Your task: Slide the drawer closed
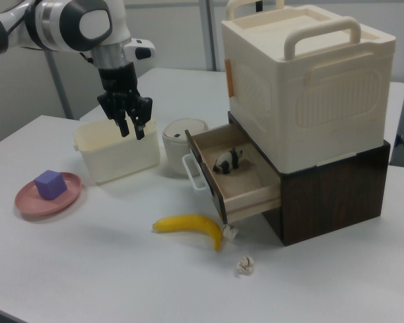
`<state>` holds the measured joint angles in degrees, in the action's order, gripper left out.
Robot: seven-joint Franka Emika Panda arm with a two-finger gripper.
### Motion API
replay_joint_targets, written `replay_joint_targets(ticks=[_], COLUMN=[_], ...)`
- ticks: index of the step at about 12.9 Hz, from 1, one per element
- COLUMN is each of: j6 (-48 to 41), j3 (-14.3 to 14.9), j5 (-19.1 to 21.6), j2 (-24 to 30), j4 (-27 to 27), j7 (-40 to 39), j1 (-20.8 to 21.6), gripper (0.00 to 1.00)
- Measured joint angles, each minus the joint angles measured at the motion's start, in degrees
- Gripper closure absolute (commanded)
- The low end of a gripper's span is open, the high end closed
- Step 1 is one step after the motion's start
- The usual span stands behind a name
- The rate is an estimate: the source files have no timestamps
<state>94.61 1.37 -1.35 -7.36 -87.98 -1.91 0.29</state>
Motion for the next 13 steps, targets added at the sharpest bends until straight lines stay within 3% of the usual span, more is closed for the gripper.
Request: replay_joint_targets(ticks=[3,10,13], j6=[0.0,0.0,0.0], j3=[0.0,-0.1,-0.1], j5=[0.0,0.0,0.1], j2=[0.0,0.0,0.0], j4=[-0.1,-0.6,-0.7], j7=[-0.1,0.1,6.8], j1=[0.0,0.1,0.2], gripper=[0.98,1.00,1.00])
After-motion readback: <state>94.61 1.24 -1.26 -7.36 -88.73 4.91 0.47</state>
